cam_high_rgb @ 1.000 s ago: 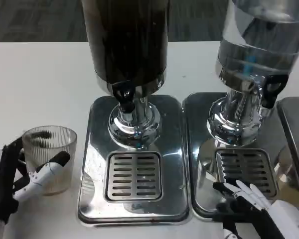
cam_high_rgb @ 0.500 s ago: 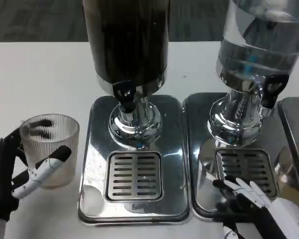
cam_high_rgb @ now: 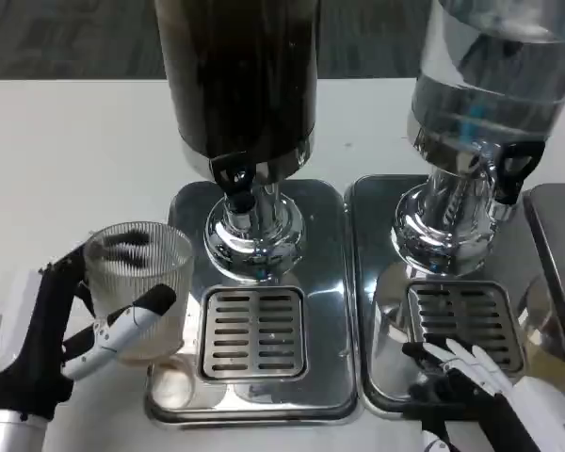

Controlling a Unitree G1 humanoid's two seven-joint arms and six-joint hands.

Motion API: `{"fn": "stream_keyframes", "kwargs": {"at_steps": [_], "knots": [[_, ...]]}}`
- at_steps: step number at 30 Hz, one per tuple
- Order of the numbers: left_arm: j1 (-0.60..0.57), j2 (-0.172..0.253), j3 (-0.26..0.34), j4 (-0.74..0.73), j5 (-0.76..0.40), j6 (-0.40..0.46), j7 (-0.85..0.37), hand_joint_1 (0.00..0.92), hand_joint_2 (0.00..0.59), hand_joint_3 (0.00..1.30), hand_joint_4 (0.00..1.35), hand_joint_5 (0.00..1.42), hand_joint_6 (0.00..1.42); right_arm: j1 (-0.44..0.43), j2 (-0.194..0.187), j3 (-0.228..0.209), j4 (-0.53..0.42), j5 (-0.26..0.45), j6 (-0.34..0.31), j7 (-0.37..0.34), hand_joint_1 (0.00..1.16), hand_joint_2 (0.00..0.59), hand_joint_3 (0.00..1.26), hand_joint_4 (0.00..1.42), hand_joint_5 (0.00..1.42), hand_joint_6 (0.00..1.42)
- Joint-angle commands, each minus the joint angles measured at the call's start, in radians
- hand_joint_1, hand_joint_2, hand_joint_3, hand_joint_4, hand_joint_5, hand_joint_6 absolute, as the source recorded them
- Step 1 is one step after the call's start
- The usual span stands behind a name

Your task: Grasp the cup under the faucet to collect the drink, then remove the cup.

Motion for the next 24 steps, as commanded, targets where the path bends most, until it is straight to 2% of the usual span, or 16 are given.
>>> {"fn": "stream_keyframes", "kwargs": {"at_steps": [1, 24], "knots": [[-0.019, -0.010, -0.012, -0.006, 0.005, -0.028, -0.006, 0.148, 0.155, 0.48, 0.53, 0.82, 0.97, 0.000, 0.007, 0.002, -0.005, 0.007, -0.008, -0.004, 0.52, 0.586, 0.17, 0.07, 0.01, 0.21], [-0.120, -0.063, -0.091, 0.103, 0.039, -0.021, -0.003, 0.148, 0.155, 0.49, 0.53, 0.82, 0.97, 0.013, 0.018, 0.004, -0.007, 0.003, -0.006, -0.014, 0.53, 0.586, 0.17, 0.08, 0.02, 0.21]]}}
